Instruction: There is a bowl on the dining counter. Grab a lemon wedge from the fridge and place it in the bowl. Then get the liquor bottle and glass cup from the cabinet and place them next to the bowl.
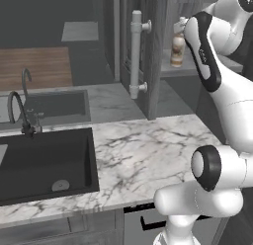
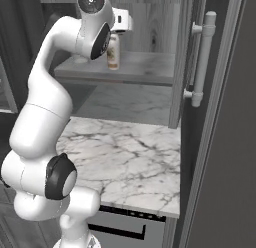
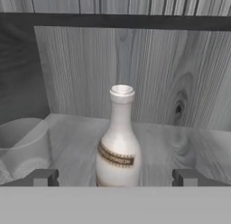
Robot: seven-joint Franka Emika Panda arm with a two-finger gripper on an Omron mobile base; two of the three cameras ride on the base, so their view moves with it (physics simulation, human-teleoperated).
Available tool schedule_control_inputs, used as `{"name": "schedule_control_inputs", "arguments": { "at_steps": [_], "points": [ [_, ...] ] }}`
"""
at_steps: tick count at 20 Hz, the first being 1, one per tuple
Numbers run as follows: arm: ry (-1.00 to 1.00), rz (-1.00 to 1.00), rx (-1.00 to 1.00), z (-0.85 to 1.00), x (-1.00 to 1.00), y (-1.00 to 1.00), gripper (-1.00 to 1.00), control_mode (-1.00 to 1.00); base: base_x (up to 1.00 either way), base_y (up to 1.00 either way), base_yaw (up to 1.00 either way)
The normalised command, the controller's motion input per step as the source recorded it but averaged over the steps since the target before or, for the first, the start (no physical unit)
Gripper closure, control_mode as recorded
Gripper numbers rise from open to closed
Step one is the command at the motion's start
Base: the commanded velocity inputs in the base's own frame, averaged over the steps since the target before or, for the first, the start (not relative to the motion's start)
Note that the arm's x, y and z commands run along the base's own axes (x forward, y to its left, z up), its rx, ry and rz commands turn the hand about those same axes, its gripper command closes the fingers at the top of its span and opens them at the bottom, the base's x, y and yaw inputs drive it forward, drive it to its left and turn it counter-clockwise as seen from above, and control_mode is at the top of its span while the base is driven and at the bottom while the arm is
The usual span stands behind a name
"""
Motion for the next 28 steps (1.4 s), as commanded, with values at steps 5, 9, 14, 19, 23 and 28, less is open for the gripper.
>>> {"name": "schedule_control_inputs", "arguments": {
  "at_steps": [5,9,14,19,23,28],
  "points": [
    [-0.02,0.00,-0.01,-0.08,0.25,0.00,-1.00,-1.00,0.00,0.00,0.00],
    [-0.02,0.00,0.00,-0.05,0.26,0.00,-1.00,-1.00,0.00,0.00,0.00],
    [0.00,0.00,0.00,-0.06,0.22,0.00,-1.00,-1.00,0.00,0.00,0.00],
    [0.00,0.00,0.00,-0.07,0.20,0.00,-1.00,-1.00,0.00,0.00,0.00],
    [0.00,0.00,0.00,-0.10,0.24,0.00,-1.00,-1.00,0.00,0.00,0.00],
    [0.00,0.00,0.00,-0.10,0.23,0.02,1.00,-1.00,0.00,0.00,0.00]
  ]
}}
